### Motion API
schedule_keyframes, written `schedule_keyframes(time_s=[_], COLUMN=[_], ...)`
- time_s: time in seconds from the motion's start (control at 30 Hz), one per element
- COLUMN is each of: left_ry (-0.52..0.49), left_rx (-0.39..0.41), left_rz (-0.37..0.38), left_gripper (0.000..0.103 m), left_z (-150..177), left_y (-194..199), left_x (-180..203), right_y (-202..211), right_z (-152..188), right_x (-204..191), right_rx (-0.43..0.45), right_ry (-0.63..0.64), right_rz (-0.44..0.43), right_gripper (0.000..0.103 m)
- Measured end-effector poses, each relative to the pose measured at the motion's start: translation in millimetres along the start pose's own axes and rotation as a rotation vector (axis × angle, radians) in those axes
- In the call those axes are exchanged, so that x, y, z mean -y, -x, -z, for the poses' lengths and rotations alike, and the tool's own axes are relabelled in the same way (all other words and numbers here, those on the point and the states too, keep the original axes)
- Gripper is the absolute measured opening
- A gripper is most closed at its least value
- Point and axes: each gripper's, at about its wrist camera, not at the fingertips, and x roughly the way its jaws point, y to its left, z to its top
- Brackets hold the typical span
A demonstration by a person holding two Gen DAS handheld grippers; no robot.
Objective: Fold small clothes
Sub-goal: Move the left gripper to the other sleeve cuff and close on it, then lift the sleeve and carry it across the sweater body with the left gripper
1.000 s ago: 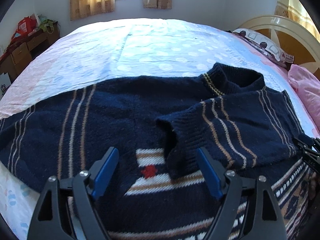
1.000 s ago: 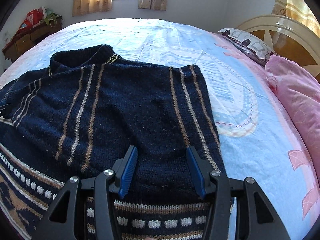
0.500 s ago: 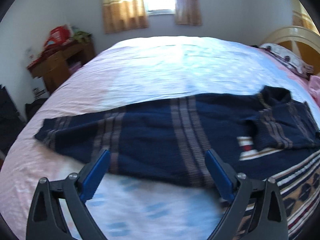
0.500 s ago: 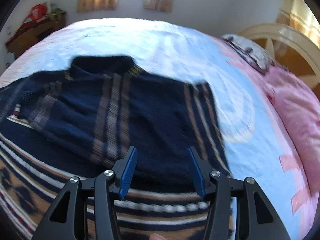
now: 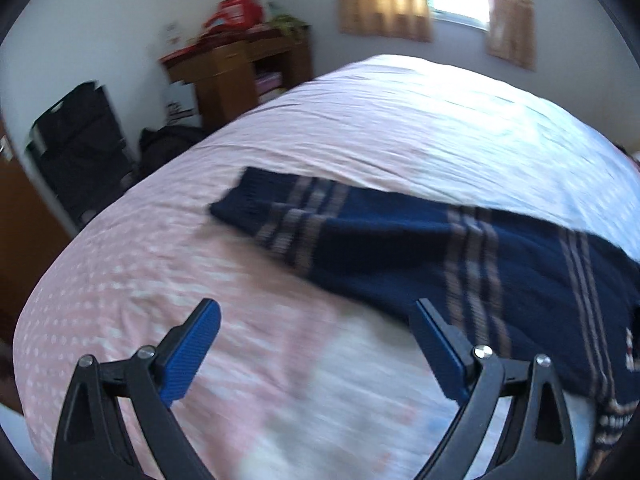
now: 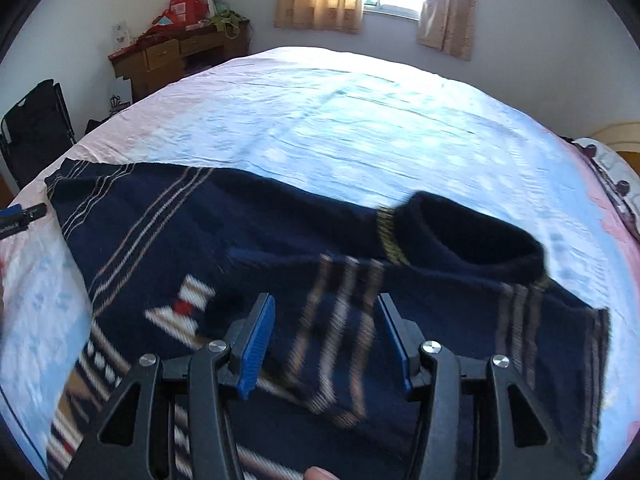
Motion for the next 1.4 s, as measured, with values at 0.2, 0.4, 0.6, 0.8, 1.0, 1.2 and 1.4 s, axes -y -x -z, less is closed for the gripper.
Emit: schedule_keyframes(time_s=[0.2,0.4,0.6,0.8,1.0,1.2,1.4], left_ry=[0.093,0.175,0.294,0.295,0.232,0.187,0.129], left_rx=[-0.006,-0.042,-0.066,-0.057,-0.041,-0.029,0.008], left_rz=[-0.020,0.003,0.031,0.035,0.043,0.030,0.009], left_gripper=[0.097,0.093,0.082,0.070,0.023,0.017,0.012], left_z=[-21.0,-39.9,-49.8,-56.1,-54.2,-55.1,-54.7], left_y=[-30.9,-60.6,-80.1,-89.6,-87.7,-87.4,-78.3], left_x=[-29.3,-42.5,-57.8,-57.8,-46.0,-39.1,-28.2], right_y=[-33.1,-22.9,-18.9,-18.9,-18.6,-19.3,-18.8], right_z=[12.5,29.5,38.1,38.2,38.3,38.0,38.0], right_x=[-8.4,-11.8,-15.9,-15.2,-17.8,-21.7,-23.4], right_rx=[-0.063,-0.028,0.002,0.010,0.019,0.023,0.027], right_ry=[-0.021,-0.036,-0.009,-0.006,0.008,0.019,0.028], right_rz=[0.003,0.008,0.046,0.054,0.073,0.090,0.105], right_gripper=[0.052,0.052,0.052,0.052,0.053,0.053,0.053])
